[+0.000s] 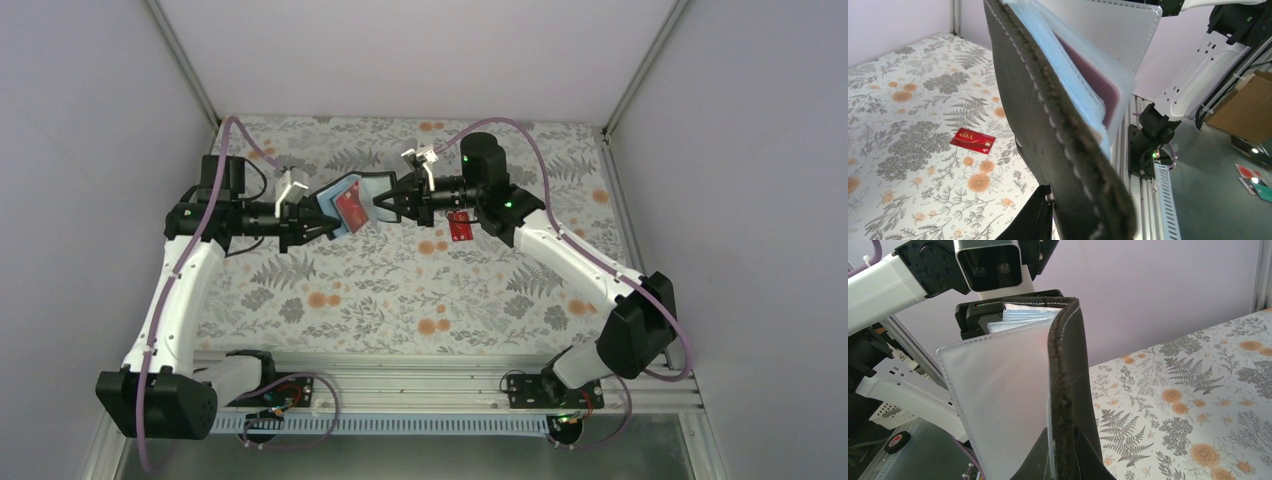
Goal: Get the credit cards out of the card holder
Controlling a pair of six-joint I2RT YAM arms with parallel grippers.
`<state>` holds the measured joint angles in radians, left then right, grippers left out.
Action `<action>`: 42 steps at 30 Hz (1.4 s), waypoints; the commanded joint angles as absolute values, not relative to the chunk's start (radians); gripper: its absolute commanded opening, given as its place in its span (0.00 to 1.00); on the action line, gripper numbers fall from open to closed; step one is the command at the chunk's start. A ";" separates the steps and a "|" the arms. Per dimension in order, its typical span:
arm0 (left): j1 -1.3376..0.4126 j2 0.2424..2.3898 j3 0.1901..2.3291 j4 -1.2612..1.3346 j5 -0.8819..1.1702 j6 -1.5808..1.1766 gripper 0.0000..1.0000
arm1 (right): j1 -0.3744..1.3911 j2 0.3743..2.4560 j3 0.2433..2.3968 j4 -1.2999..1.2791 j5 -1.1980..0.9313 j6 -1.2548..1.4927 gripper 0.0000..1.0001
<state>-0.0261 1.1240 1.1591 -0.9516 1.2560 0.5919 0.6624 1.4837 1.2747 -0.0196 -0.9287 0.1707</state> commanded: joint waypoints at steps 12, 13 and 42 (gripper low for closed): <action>-0.029 1.110 1.139 -0.899 1.229 0.579 0.52 | 0.681 1.473 1.323 -0.023 -0.947 0.143 0.04; -0.029 1.109 1.140 -0.908 1.233 0.592 0.55 | 0.680 1.473 1.325 -0.029 -0.946 0.138 0.04; -0.037 1.101 1.134 -0.890 1.212 0.576 0.26 | 0.675 1.472 1.338 -0.057 -0.949 0.124 0.04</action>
